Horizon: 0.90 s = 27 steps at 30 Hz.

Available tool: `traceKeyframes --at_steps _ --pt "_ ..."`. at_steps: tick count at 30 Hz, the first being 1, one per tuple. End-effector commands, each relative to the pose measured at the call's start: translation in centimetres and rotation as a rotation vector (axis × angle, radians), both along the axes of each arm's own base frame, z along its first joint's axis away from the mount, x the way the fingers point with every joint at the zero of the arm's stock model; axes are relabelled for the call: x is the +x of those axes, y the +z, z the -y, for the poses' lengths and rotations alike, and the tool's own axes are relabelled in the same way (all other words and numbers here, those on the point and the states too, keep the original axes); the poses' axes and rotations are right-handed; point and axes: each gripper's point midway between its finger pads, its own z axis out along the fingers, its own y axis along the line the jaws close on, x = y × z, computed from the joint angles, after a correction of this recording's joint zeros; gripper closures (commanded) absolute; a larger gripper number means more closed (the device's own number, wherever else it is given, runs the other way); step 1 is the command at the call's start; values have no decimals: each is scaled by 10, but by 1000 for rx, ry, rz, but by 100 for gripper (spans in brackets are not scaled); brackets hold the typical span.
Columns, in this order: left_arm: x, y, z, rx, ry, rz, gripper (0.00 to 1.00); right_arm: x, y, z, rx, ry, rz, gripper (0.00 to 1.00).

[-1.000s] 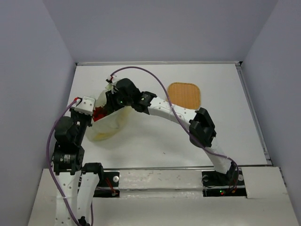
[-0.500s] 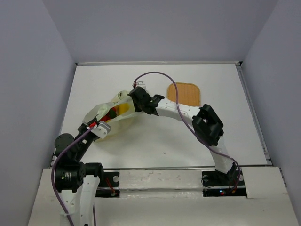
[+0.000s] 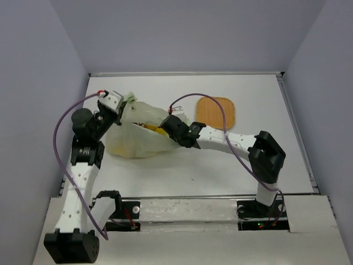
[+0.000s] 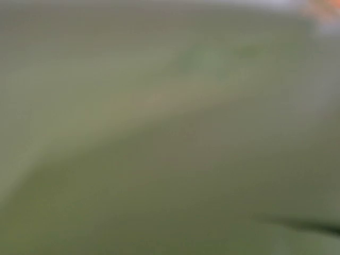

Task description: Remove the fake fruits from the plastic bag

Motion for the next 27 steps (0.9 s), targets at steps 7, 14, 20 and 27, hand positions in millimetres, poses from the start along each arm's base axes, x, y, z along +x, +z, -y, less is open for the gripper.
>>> traceKeyframes --at_steps 7,14,20,27 --pt "61 167 53 -182 -197 339 100 138 133 9 87 -150 321 58" --pt "33 143 52 -146 -210 261 100 123 124 10 123 -75 277 61" --pt "-4 38 34 22 -145 19 100 44 58 -20 204 109 89 61" --pt "-46 -38 7 112 -31 -152 100 -39 43 -23 142 388 67 61"
